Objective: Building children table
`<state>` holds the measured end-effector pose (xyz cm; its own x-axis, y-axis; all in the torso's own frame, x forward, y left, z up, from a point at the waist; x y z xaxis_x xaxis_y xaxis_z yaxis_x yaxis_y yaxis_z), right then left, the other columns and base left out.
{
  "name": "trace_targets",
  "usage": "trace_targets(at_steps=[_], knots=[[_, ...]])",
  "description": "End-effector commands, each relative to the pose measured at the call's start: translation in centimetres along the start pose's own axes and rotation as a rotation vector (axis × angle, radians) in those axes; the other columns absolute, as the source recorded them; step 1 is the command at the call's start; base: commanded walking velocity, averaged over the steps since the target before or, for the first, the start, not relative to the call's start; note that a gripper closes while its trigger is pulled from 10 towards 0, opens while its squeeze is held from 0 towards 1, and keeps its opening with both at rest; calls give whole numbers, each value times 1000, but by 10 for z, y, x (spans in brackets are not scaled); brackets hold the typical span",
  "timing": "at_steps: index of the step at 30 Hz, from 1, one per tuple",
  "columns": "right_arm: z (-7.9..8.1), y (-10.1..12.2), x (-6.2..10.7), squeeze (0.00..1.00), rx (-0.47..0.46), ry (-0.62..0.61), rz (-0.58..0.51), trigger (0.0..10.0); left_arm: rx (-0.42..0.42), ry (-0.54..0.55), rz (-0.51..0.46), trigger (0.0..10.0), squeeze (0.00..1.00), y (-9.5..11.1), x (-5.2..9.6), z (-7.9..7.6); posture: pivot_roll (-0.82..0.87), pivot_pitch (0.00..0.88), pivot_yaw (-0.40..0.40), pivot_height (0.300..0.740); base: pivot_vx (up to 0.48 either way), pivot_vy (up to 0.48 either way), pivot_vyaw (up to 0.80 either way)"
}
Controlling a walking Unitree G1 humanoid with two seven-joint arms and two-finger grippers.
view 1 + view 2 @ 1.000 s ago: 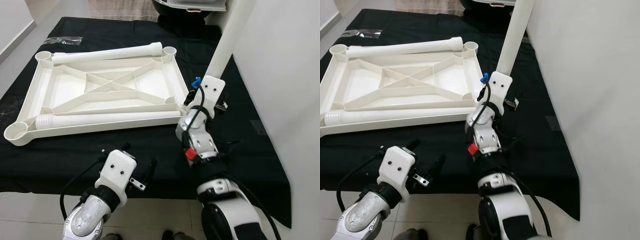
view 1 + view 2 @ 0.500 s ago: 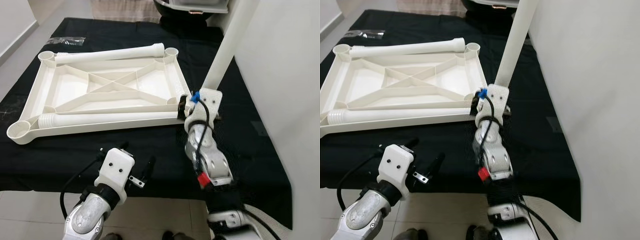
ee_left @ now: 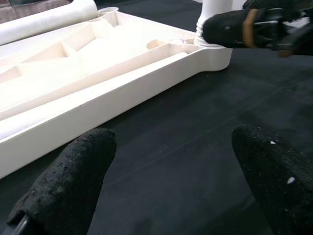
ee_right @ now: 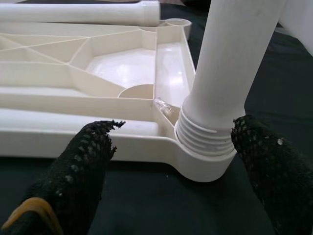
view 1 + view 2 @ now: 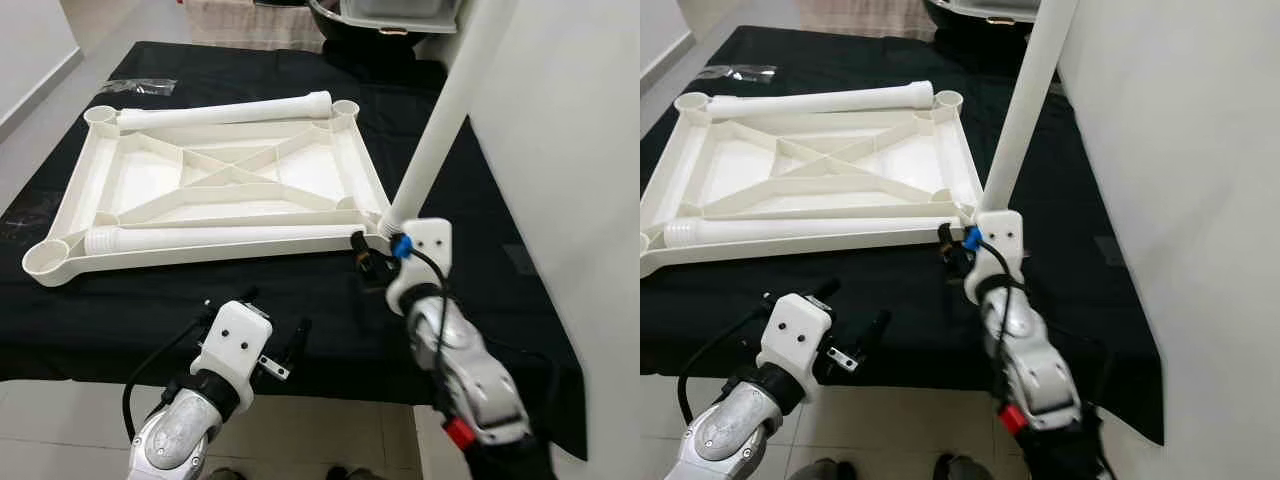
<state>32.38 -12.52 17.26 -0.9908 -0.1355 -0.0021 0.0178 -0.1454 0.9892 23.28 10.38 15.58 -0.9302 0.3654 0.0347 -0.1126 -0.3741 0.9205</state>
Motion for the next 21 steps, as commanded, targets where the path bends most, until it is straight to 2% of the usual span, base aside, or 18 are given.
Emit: trace_targets(at_steps=[1, 3, 4, 5, 6, 7, 9, 13, 14, 16, 18, 21], knots=[[-7, -4, 6, 0, 31, 4, 25, 10000, 2, -20, 20, 10000, 0, -6, 1, -4, 136, 125, -94, 740, 0, 0, 0], [-12, -7, 9, 0, 52, 6, 42, 10000, 0, -21, 19, 10000, 0, -6, 1, -4, 136, 125, -93, 740, 0, 0, 0], [-38, -14, 12, 0, 119, -63, 90, 10000, -2, -23, 17, 10000, 0, -6, 1, -5, 134, 129, -94, 740, 0, 0, 0], [-38, -14, 12, 0, 119, -63, 90, 10000, -2, -23, 17, 10000, 0, -6, 1, -5, 134, 129, -94, 740, 0, 0, 0], [-48, -15, 12, 0, 145, -94, 103, 10000, -3, -24, 17, 10000, 0, -6, 1, -5, 134, 127, -94, 740, 0, 0, 0], [-48, -15, 12, 0, 145, -94, 103, 10000, -3, -24, 17, 10000, 0, -6, 1, -5, 134, 127, -94, 740, 0, 0, 0], [-64, -16, 11, 0, 201, -138, 112, 10000, -4, -23, 15, 10000, 0, -6, 1, -4, 134, 126, -94, 740, 0, 0, 0], [-70, -17, 8, 0, 210, -158, 113, 10000, -4, -23, 15, 10000, 0, -6, 1, -5, 136, 128, -95, 740, 0, 0, 0], [-79, -20, 6, 0, 223, -203, 121, 10000, -4, -23, 13, 10000, 0, -5, 1, -5, 136, 127, -92, 740, 0, 0, 0], [-91, -26, -3, 0, 252, -273, 127, 10000, -8, -29, 3, 10000, 0, -3, 0, -6, 143, 132, -93, 740, 0, 0, 0], [-94, -28, -7, 0, 260, -293, 130, 10000, -9, -30, 0, 10000, 0, -2, 0, -6, 143, 132, -93, 740, 0, 0, 0], [-97, -28, -23, 0, 260, -333, 126, 10000, -9, -32, -10, 10000, 0, 1, 0, -6, 154, 141, -89, 740, 0, 0, 0]])
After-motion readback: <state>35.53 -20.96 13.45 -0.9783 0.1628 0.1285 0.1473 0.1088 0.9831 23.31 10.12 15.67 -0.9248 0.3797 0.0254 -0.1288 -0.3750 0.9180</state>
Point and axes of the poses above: a point about 5 cm out from each wrist's last joint towards the gripper, its own x axis pointing back from the gripper into the wrist, its own y axis along the axis of the wrist's last joint, z = x × y, the point moved 3 cm from there along -x, pointing out of the wrist towards the gripper, and after that the axes turned 11 degrees about -x, right-handed, at the moved point
